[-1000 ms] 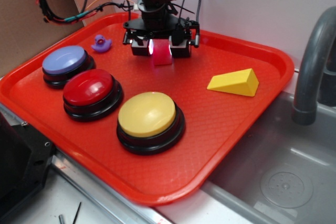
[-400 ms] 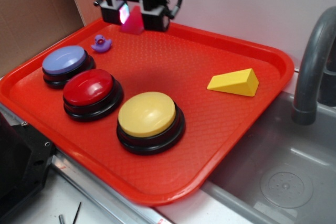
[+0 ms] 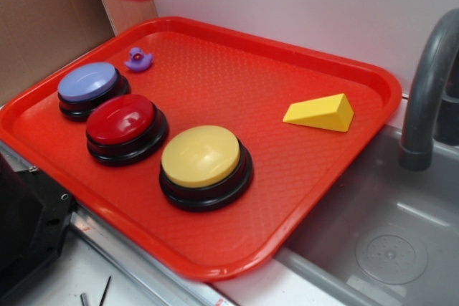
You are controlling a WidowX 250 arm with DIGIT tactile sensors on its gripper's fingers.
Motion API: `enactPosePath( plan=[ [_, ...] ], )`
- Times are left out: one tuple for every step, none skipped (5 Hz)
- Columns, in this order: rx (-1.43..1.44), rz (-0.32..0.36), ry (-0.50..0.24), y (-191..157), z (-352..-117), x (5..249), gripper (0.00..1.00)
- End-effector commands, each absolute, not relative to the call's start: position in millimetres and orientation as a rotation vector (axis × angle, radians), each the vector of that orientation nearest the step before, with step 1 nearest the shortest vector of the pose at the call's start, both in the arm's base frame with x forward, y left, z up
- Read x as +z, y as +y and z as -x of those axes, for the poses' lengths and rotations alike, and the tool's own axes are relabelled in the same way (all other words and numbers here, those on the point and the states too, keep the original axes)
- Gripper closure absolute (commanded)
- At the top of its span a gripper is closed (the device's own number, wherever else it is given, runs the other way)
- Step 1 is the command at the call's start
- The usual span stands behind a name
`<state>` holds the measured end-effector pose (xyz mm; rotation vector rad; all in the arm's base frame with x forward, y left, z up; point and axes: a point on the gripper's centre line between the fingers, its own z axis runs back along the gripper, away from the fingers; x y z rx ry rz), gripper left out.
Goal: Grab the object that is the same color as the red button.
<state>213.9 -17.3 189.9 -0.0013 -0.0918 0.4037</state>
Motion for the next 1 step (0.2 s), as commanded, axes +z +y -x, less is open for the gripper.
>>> enactPosePath(
  plan=[
    [0.452,0.007,-0.19,1.5,-218.4,213.8,1.0]
  ],
)
